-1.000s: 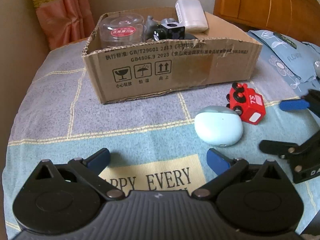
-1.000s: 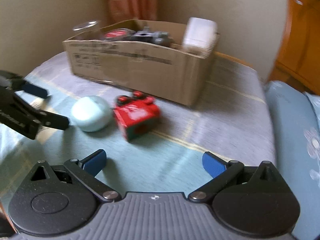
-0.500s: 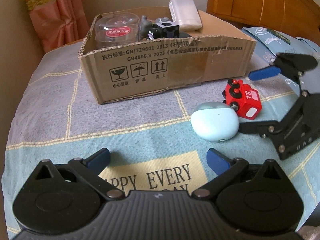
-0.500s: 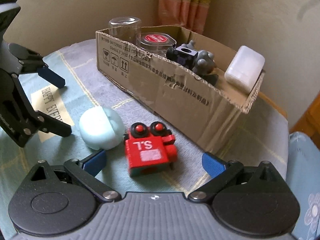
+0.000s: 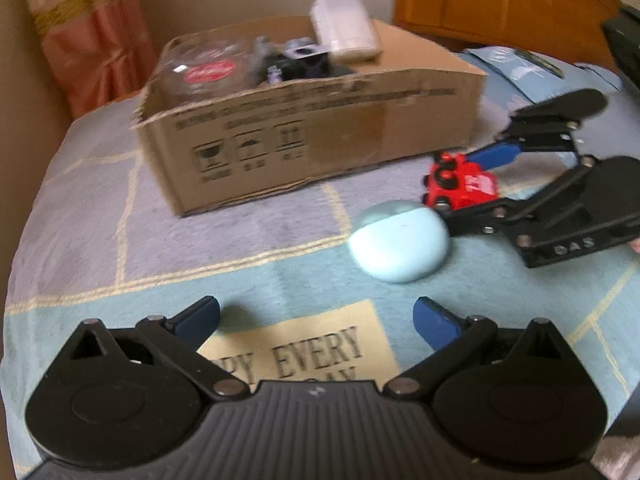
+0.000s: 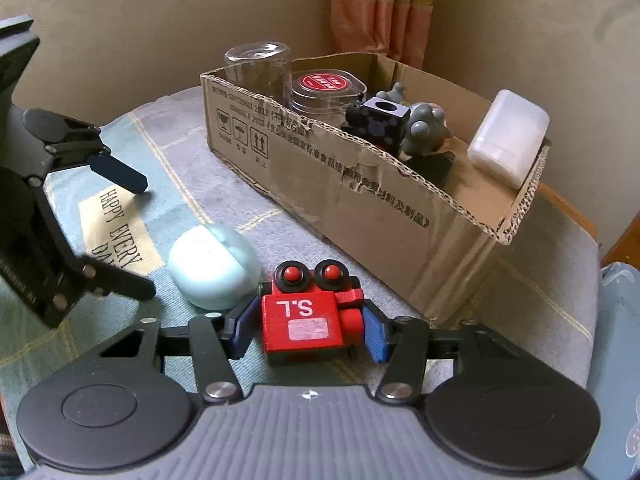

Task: Organize rigid objects

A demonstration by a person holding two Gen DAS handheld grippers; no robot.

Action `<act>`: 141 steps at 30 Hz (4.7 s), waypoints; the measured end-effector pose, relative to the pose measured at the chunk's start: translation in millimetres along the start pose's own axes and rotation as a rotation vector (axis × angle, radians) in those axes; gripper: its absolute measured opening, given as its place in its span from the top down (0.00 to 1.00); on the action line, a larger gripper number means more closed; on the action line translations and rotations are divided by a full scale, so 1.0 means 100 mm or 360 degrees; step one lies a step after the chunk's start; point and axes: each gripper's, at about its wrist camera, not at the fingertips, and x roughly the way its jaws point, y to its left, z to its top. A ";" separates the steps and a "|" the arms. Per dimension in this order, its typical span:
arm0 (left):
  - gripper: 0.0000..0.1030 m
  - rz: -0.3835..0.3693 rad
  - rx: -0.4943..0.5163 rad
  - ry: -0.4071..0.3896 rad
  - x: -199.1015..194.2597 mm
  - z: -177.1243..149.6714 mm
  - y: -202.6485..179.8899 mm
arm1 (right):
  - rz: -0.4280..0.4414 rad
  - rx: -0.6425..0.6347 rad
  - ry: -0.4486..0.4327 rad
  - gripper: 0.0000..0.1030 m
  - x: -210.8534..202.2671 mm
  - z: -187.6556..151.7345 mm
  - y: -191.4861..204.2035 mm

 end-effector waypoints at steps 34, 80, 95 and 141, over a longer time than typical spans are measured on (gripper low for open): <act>0.42 -0.0039 -0.0003 -0.0066 0.17 0.24 -0.24 | -0.0164 0.0208 0.0027 0.43 -0.22 -0.21 0.00; 0.42 0.0116 0.0227 -0.0175 -0.27 2.02 0.46 | -0.0331 0.0333 -0.0236 0.00 -0.77 0.78 -0.42; 0.53 0.0241 0.0042 0.0003 0.56 2.31 0.78 | -0.0420 0.0432 -0.0297 0.00 -1.11 0.67 -0.25; 0.01 0.0499 -0.0292 -0.0321 -1.22 0.55 -0.16 | -0.0763 0.0861 -0.0067 0.00 -1.19 0.54 0.36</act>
